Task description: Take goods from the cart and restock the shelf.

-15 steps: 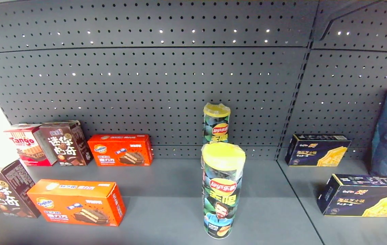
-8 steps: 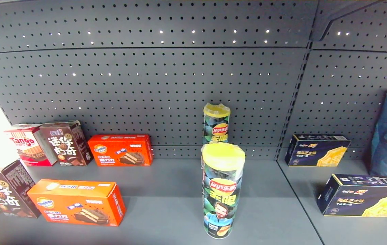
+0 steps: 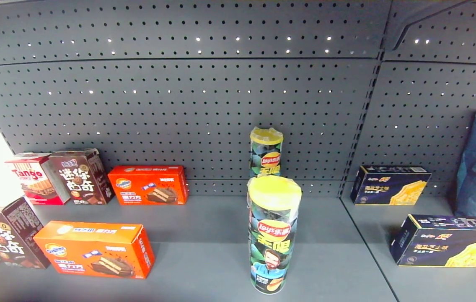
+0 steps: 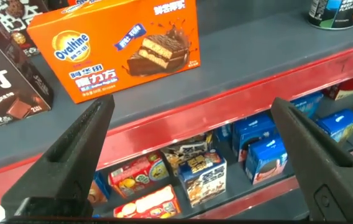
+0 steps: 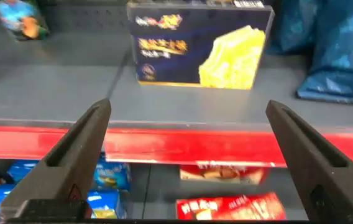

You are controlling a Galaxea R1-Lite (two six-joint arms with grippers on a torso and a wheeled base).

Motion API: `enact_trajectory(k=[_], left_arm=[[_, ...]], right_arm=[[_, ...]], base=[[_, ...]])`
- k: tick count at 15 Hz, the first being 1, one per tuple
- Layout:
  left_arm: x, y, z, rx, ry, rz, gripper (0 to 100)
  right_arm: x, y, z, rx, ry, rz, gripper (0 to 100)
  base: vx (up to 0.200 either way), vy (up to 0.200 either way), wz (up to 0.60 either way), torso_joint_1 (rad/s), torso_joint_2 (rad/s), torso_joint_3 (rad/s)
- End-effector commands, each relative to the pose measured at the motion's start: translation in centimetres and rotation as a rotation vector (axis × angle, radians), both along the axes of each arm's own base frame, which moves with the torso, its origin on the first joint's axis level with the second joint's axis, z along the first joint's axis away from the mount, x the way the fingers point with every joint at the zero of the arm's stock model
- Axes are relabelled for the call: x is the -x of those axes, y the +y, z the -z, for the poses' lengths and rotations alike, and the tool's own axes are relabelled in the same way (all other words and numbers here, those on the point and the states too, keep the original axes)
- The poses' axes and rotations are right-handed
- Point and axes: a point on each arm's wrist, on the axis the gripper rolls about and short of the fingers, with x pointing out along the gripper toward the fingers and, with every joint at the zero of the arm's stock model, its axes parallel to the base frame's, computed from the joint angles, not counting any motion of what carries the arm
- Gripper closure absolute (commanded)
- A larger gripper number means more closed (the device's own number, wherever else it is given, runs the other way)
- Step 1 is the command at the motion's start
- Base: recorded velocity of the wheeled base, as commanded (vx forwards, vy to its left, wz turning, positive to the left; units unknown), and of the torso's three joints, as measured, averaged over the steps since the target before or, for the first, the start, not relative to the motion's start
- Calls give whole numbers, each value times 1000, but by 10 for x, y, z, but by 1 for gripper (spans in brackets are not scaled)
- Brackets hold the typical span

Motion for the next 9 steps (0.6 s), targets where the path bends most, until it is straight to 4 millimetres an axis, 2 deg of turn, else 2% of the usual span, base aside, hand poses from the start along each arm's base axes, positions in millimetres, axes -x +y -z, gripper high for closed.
enact_trajectory(k=[1, 4, 6, 9], left_arm=[[0, 0, 0, 2, 3, -6, 0], [3, 1, 1, 5, -47, -19, 0], [2, 3, 1, -6, -61, -127, 0], [2, 1, 1, 60, -70, -42, 0]], right_arm=[[2, 0, 1, 0, -27, -13, 0], [2, 0, 1, 0, -27, -11, 0], [2, 0, 1, 0, -27, -13, 0], [2, 0, 1, 0, -27, -13, 0]], base=[[0, 0, 0, 0, 0, 0], [0, 0, 0, 0, 0, 0], [0, 0, 0, 0, 0, 0], [0, 0, 0, 0, 0, 0]])
